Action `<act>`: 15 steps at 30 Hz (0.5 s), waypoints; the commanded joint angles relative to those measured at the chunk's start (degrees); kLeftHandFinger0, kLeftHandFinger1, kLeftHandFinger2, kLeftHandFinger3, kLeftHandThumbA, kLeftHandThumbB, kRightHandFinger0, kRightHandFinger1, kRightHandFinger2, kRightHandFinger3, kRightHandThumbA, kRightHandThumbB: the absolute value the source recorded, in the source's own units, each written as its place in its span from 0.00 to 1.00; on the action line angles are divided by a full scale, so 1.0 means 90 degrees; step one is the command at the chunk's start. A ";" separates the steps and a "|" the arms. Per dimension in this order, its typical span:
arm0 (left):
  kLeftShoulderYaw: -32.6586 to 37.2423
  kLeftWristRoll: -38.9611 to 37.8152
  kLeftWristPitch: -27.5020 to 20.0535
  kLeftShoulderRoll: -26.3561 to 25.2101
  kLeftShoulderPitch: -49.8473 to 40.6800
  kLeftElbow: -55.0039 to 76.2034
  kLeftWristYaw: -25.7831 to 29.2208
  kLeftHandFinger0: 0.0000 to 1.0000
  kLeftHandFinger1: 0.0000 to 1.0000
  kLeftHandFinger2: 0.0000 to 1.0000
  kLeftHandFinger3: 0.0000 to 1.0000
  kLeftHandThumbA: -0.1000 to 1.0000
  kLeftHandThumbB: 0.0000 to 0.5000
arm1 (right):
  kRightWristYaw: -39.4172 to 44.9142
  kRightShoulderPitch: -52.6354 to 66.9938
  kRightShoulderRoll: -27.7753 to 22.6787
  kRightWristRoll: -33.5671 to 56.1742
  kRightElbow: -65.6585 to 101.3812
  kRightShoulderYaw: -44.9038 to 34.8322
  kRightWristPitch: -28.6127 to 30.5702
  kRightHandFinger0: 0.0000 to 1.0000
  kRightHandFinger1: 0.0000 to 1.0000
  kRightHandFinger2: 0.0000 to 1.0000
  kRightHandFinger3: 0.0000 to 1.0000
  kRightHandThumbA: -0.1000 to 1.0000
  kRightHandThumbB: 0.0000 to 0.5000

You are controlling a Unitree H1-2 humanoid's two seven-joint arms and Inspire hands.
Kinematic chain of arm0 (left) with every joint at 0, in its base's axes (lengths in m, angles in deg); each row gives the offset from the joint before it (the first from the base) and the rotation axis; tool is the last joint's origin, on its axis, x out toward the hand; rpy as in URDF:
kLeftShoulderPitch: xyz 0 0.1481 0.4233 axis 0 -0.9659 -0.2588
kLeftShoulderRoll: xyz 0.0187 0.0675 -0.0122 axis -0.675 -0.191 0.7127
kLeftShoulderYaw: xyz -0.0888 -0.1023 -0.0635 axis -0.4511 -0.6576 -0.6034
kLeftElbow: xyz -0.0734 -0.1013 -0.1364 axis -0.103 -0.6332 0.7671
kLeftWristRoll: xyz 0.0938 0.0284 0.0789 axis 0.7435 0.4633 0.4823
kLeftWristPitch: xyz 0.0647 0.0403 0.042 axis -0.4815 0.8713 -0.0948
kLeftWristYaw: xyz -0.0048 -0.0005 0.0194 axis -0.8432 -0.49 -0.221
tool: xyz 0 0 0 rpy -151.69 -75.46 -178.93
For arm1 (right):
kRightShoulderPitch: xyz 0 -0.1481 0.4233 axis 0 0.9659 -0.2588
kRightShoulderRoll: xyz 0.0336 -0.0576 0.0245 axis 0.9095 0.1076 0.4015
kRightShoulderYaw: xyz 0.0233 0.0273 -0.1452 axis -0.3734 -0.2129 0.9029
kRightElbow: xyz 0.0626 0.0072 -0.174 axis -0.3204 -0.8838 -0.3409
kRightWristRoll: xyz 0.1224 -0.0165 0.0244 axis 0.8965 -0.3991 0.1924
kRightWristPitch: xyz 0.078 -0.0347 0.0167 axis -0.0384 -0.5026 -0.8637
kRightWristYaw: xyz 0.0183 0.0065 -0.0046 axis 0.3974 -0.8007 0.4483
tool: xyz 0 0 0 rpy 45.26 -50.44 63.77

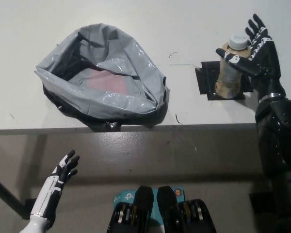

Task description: Use the right hand to pick up a bottle of protein shake and place it into a plastic bag on the left side

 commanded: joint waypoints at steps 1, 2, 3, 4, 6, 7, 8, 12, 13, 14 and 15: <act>0.0010 -0.0066 -0.0160 -0.0089 0.0111 0.0193 -0.0119 1.00 1.00 1.00 1.00 1.00 0.33 | 0.0447 -0.0282 -0.0063 0.0308 -0.0293 0.0025 0.0128 1.00 1.00 1.00 1.00 1.00 0.85; 0.0011 -0.0061 -0.0114 -0.0093 0.0128 0.0219 -0.0118 1.00 1.00 1.00 1.00 1.00 0.31 | 0.0495 -0.0318 -0.0102 0.0260 -0.0461 0.0069 0.0139 1.00 1.00 1.00 1.00 1.00 0.91; 0.0008 -0.0063 -0.0107 -0.0096 0.0133 0.0218 -0.0117 1.00 1.00 1.00 1.00 1.00 0.32 | 0.0516 -0.0335 -0.0115 0.0247 -0.0549 0.0082 0.0159 1.00 1.00 1.00 1.00 1.00 0.91; 0.0003 -0.0072 -0.0108 -0.0094 0.0140 0.0208 -0.0116 1.00 1.00 1.00 1.00 1.00 0.33 | 0.0539 -0.0352 -0.0128 0.0240 -0.0642 0.0094 0.0157 1.00 1.00 1.00 1.00 1.00 0.91; 0.0001 -0.0093 -0.0173 -0.0085 0.0172 0.0145 -0.0124 1.00 1.00 1.00 1.00 1.00 0.32 | 0.0548 -0.0383 -0.0168 0.0198 -0.0825 0.0135 0.0117 1.00 1.00 1.00 1.00 0.99 0.90; 0.0000 -0.0103 -0.0191 -0.0084 0.0180 0.0133 -0.0136 1.00 1.00 1.00 1.00 1.00 0.31 | 0.0541 -0.0400 -0.0176 0.0191 -0.0914 0.0135 0.0148 1.00 1.00 1.00 1.00 0.99 0.91; -0.0006 -0.0109 -0.0214 -0.0095 0.0197 0.0118 -0.0151 1.00 1.00 1.00 1.00 1.00 0.30 | 0.0551 -0.0440 -0.0182 0.0196 -0.1027 0.0131 0.0201 1.00 1.00 1.00 1.00 0.98 0.92; -0.0034 -0.0054 -0.0102 -0.0106 0.0235 0.0172 -0.0126 1.00 1.00 1.00 1.00 1.00 0.35 | 0.0677 -0.0627 -0.0202 0.0345 -0.1415 0.0036 0.0107 1.00 1.00 1.00 1.00 0.91 0.99; -0.0035 -0.0066 -0.0093 -0.0104 0.0233 0.0180 -0.0134 1.00 1.00 1.00 1.00 1.00 0.35 | 0.0682 -0.0655 -0.0204 0.0354 -0.1463 0.0026 0.0085 1.00 1.00 1.00 1.00 0.90 1.00; -0.0036 -0.0091 -0.0082 -0.0104 0.0232 0.0185 -0.0151 1.00 1.00 1.00 1.00 1.00 0.35 | 0.0680 -0.0688 -0.0208 0.0349 -0.1525 0.0020 0.0082 1.00 1.00 1.00 1.00 0.89 1.00; -0.0045 -0.0089 -0.0102 -0.0112 0.0261 0.0169 -0.0148 1.00 1.00 1.00 1.00 1.00 0.35 | 0.0653 -0.0794 -0.0210 0.0348 -0.1693 0.0000 0.0107 1.00 1.00 1.00 1.00 0.87 1.00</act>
